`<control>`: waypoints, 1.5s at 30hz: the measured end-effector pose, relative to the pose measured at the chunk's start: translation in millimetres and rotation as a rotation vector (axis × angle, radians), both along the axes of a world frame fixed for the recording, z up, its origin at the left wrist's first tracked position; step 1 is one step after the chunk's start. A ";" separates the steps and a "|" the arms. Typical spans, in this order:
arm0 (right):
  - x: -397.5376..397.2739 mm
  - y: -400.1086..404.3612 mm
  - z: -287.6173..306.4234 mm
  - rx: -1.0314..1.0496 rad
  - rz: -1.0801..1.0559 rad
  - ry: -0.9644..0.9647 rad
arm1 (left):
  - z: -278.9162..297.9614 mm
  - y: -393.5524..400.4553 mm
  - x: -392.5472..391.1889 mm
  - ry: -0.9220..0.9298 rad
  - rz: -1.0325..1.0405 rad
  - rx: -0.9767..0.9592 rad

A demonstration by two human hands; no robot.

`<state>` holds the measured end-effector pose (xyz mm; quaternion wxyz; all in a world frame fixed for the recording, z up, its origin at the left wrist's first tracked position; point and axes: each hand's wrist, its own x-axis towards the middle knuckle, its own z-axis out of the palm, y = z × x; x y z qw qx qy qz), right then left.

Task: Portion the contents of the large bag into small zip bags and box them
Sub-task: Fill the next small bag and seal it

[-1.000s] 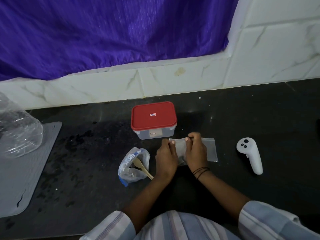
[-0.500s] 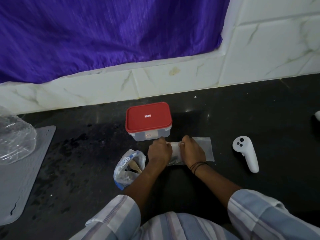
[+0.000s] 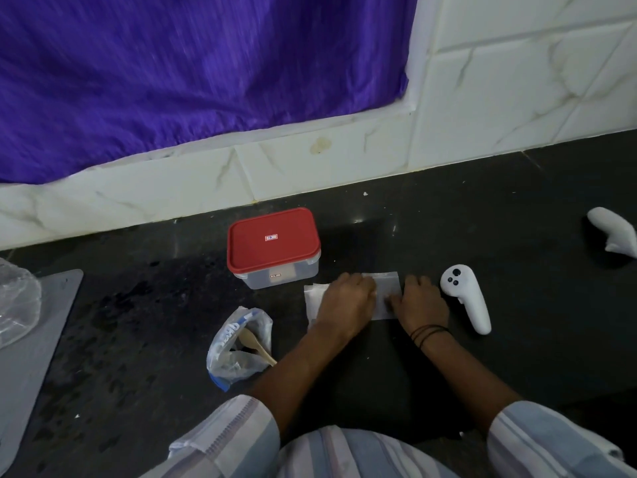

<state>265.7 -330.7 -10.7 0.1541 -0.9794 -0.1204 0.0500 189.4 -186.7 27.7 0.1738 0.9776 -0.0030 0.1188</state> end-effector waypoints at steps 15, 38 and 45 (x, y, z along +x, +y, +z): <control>1.3 -6.7 6.3 0.575 -0.087 0.107 | 2.2 -21.8 11.5 0.090 0.023 -0.085; -54.5 62.0 89.7 0.507 0.500 -0.123 | 75.8 72.9 -80.9 0.219 0.552 -0.969; -93.2 104.3 114.5 0.822 0.440 0.281 | 79.2 80.5 -100.8 0.009 0.551 -0.918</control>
